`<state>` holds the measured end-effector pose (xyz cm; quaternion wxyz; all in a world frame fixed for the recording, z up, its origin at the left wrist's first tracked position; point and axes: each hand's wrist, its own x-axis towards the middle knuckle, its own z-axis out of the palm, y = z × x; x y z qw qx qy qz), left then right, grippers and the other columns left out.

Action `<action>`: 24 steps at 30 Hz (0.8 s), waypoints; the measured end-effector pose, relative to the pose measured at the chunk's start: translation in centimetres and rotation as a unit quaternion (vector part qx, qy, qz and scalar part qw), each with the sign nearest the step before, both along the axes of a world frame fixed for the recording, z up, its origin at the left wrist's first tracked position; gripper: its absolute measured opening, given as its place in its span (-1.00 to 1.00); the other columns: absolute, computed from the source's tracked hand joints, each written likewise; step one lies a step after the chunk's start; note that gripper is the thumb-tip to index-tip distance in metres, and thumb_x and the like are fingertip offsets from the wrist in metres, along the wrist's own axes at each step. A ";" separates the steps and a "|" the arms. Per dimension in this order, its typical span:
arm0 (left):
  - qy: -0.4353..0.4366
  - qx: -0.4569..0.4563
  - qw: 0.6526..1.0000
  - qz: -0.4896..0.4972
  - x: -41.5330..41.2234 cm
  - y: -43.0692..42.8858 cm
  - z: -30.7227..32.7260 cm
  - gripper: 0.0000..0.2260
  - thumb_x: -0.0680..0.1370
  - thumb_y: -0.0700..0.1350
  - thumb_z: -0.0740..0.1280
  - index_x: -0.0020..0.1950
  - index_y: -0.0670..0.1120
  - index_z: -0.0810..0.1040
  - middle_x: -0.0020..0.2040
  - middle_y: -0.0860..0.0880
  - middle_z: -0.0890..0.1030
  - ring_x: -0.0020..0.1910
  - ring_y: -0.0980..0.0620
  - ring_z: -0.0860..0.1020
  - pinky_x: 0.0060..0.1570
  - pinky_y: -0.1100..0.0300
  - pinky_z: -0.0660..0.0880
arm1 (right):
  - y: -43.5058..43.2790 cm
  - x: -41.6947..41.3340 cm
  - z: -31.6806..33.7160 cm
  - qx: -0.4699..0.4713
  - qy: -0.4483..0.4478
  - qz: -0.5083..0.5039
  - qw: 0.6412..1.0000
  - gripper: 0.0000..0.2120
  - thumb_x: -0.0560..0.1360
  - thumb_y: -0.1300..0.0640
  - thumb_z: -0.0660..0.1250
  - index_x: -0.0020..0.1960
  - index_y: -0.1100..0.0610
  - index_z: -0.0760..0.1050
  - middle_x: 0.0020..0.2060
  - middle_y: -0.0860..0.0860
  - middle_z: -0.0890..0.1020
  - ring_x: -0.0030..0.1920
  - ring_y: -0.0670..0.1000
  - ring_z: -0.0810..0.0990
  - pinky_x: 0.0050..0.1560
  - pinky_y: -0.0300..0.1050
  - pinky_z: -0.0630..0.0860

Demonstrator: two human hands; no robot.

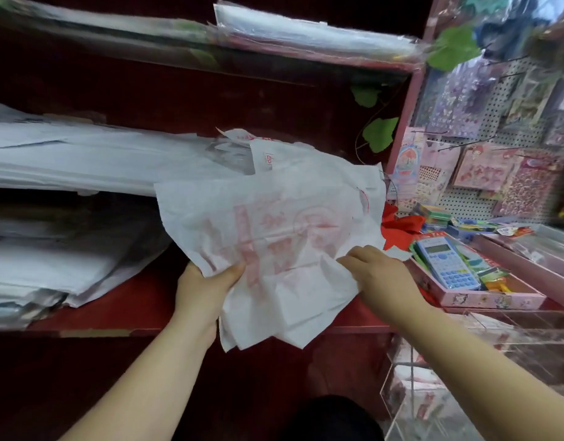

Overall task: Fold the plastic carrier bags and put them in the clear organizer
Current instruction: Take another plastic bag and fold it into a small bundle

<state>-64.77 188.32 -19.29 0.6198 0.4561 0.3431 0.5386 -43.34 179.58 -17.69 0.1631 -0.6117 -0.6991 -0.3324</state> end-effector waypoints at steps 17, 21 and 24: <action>0.142 -0.078 0.985 0.052 0.2 -1.4 -11.6 -0.64 0.43 -0.32 0.41 0.20 -0.22 0.45 0.06 -0.11 0.57 -0.02 -0.08 0.53 -0.07 0.12 0.43 | 0.0 0.9 -10.5 -0.200 0.117 -0.039 0.972 -0.74 0.17 0.27 0.34 -0.16 0.09 0.62 -0.32 0.01 0.56 -0.28 0.05 0.59 -0.47 -0.24 0.28; 0.150 -0.054 0.984 0.081 0.1 1.2 -10.3 -0.64 0.44 -0.30 0.41 0.19 -0.19 0.42 0.02 -0.06 0.54 -0.03 -0.05 0.52 -0.08 0.13 0.40 | 1.9 0.7 -10.3 -0.217 0.211 -0.045 0.952 -0.65 0.45 0.29 0.28 0.24 0.15 0.49 0.05 0.12 0.52 0.12 0.12 0.42 -0.05 -0.10 0.35; 0.177 -0.032 0.979 0.095 -0.2 3.4 -9.3 -0.64 0.46 -0.31 0.38 0.22 -0.21 0.38 0.02 -0.05 0.50 -0.04 -0.01 0.47 -0.08 0.13 0.38 | 3.0 0.5 -10.3 -0.240 0.226 -0.042 0.943 -0.62 0.49 0.18 0.31 0.30 0.15 0.43 0.13 0.12 0.50 0.18 0.10 0.38 0.07 -0.14 0.31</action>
